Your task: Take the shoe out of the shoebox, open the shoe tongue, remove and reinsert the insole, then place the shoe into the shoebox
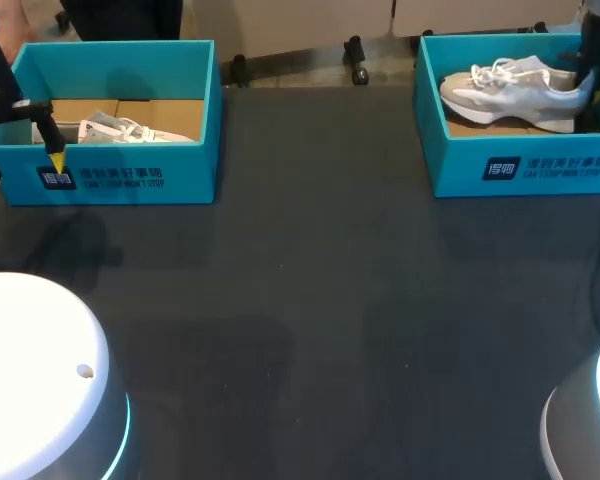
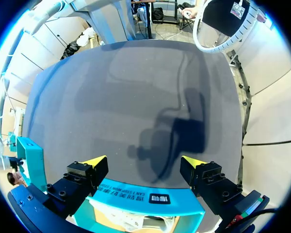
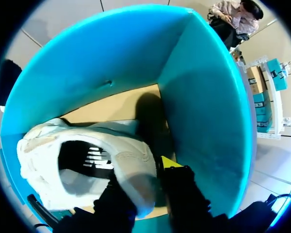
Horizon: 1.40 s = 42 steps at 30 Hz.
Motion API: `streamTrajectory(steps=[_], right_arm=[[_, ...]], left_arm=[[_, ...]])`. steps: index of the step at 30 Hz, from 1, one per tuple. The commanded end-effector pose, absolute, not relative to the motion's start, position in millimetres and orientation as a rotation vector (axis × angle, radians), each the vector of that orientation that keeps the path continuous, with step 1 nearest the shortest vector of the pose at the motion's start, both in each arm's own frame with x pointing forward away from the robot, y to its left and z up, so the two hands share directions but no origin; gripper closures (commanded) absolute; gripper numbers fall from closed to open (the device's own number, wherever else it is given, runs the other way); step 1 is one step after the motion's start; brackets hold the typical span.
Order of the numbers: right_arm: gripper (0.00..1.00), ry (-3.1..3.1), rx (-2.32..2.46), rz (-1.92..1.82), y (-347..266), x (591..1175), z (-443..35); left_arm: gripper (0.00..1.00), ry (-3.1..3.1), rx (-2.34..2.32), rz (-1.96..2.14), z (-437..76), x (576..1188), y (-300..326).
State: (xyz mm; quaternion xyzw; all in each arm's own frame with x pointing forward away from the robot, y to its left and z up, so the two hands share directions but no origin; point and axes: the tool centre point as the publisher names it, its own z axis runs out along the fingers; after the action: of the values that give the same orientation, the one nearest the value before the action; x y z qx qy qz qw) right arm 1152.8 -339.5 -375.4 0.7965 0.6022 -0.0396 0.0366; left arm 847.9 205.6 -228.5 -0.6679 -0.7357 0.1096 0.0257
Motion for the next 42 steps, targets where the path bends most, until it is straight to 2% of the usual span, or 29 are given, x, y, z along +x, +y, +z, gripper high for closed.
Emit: streamTrajectory(steps=[1, 26, 42], right_arm=[[1.00, 1.842, 2.446, -0.136, -335.0, 1151.9, -372.2], [1.00, 1.886, 2.224, -0.180, -346.5, 1121.4, -282.3], [1.00, 1.854, 2.169, -0.198, -315.8, 1113.2, -226.9]], left_arm=[[0.00, -2.274, -2.064, 0.336, -228.1, 847.8, 205.9], [0.00, -2.274, -2.064, 0.336, -228.1, 847.8, 205.9], [0.00, -2.274, -2.064, 0.336, -228.1, 847.8, 205.9]])
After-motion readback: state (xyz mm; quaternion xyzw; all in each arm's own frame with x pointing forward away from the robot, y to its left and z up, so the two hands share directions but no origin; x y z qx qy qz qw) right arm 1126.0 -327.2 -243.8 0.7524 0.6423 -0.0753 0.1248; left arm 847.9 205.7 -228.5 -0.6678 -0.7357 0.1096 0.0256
